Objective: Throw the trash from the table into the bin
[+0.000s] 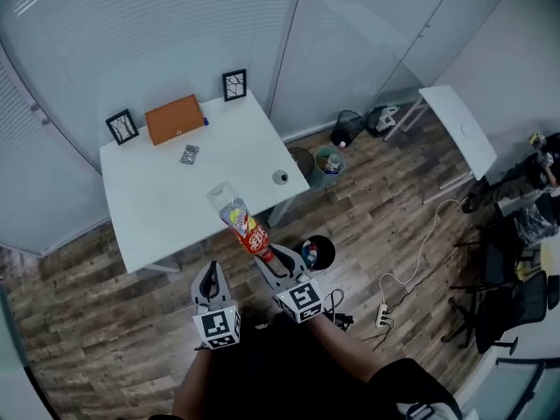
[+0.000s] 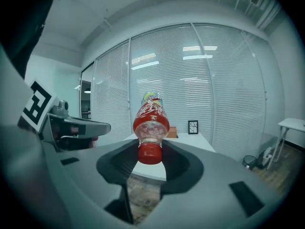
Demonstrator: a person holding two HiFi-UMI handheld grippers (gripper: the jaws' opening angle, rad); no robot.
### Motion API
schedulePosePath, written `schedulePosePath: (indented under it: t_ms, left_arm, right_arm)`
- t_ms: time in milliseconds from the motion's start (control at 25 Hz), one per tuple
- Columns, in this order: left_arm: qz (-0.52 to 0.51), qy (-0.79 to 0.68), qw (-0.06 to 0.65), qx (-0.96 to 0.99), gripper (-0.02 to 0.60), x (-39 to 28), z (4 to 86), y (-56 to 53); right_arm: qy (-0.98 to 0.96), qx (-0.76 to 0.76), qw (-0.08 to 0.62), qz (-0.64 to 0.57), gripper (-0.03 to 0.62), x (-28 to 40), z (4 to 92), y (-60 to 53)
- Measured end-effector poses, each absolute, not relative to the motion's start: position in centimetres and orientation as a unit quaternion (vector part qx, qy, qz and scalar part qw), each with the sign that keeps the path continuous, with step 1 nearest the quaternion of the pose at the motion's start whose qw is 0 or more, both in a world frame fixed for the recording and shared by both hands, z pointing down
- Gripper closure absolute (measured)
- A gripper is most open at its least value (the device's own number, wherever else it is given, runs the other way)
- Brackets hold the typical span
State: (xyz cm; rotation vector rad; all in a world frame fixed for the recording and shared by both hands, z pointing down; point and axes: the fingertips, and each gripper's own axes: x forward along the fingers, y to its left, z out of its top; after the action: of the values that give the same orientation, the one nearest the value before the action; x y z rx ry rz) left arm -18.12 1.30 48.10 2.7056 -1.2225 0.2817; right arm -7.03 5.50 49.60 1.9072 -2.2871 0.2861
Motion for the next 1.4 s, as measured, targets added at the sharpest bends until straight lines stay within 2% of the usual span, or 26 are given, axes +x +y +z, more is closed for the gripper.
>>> schedulePosePath:
  t_ms: [360,760,1080,1400]
  left_arm:
    - [0.106,-0.313,0.058,0.942,0.584,-3.7,46.7,8.1]
    - [0.130,-0.245,0.037,0.960,0.584,8.3,47.6,15.0]
    - [0.145,-0.159,0.029,0.976,0.584,16.5,49.6,15.0]
    - [0.183,-0.096,0.033,0.978,0.584,21.9,54.1,13.5]
  right_arm:
    - [-0.685,0.718,0.049,0.113,0.442,6.0,49.2,15.8]
    - [-0.610,0.779,0.035,0.141,0.442,18.1,51.7,25.7]
    - [-0.532,0.825,0.045,0.183,0.442,24.3,55.5,28.4]
    - [-0.443,0.830,0.089,0.327,0.442,27.2,66.2,30.1]
